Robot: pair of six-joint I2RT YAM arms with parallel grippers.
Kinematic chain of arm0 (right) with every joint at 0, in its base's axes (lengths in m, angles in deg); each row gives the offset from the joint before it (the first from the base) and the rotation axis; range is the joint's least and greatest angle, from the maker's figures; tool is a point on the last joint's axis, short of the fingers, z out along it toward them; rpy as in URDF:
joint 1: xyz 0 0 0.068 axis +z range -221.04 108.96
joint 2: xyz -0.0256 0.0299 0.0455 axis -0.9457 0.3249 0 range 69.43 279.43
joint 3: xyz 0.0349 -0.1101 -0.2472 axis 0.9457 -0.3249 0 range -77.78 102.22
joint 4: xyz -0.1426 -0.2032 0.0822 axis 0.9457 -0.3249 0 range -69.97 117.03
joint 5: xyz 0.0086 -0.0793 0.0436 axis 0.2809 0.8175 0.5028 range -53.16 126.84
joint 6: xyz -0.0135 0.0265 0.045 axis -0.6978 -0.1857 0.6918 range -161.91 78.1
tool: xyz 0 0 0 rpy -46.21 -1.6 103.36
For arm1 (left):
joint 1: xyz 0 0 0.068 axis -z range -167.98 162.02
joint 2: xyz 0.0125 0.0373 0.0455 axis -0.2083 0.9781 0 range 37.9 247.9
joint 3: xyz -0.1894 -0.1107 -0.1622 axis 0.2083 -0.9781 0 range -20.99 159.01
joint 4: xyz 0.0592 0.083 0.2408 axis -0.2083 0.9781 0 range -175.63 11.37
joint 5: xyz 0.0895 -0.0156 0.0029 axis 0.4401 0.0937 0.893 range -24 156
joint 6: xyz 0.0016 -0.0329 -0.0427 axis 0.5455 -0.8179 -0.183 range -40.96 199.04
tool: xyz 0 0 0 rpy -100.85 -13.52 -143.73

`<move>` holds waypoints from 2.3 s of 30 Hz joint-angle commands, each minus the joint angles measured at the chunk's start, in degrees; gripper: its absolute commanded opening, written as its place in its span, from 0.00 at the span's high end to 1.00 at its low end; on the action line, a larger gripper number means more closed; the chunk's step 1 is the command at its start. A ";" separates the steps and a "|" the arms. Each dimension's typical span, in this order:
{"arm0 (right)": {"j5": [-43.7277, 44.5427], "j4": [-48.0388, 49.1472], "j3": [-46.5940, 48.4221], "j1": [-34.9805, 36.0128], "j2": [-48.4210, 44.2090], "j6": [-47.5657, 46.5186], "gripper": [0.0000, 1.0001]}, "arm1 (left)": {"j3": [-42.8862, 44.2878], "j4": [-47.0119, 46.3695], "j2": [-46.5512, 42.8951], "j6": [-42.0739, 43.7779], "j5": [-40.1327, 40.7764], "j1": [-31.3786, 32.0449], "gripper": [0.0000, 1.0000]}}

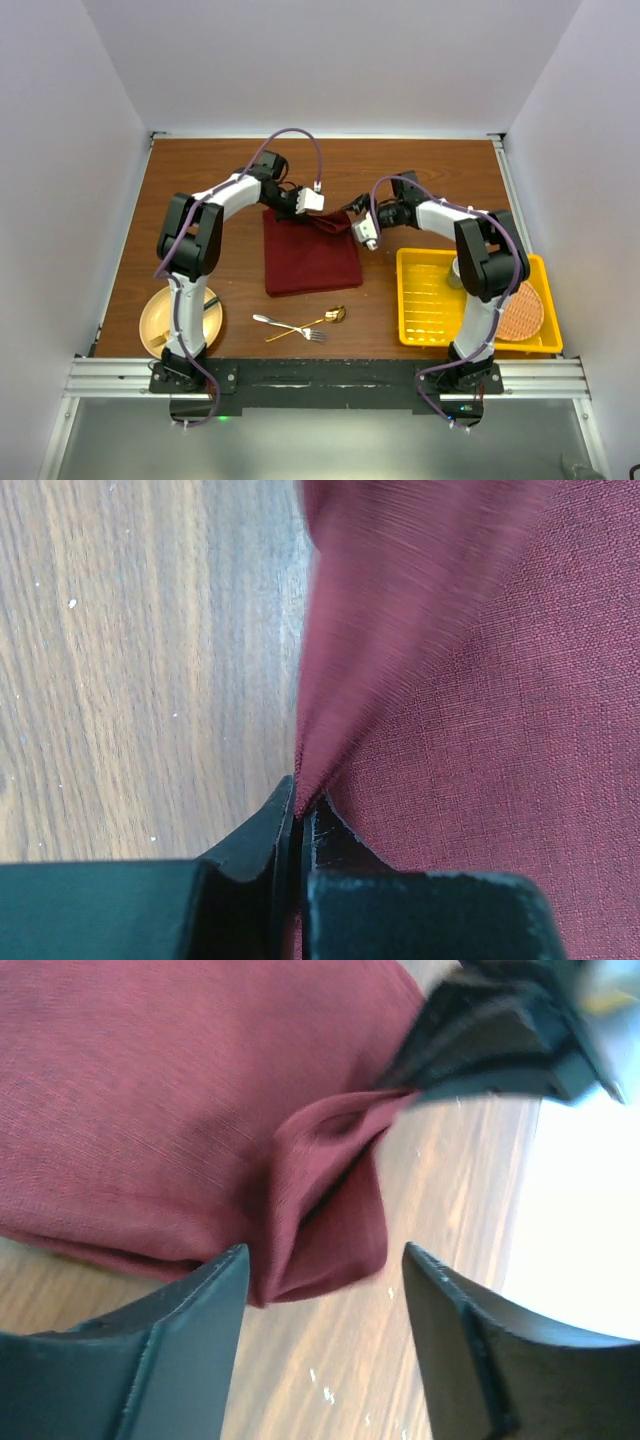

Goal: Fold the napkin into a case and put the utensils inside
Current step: Pick up the lower triangle-folded napkin from the center of the board, then fold the lower triangle-folded napkin at the center of the board.

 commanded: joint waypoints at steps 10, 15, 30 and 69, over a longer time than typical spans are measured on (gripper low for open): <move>14.07 6.00 6.55 -0.45 -6.61 72.25 0.04 | 2.51 -0.74 0.20 -2.28 -0.37 0.34 1.00; 18.91 4.85 8.40 -0.62 -2.99 85.45 0.02 | 3.21 -0.48 0.38 -2.63 -0.37 0.34 1.00; 12.77 -3.75 11.74 -3.61 0.79 88.98 0.02 | 3.48 0.67 0.29 -2.28 0.42 0.34 1.00; 6.07 -2.18 11.04 -0.10 10.81 124.14 0.78 | 5.06 1.11 1.79 -3.34 -0.19 0.34 1.00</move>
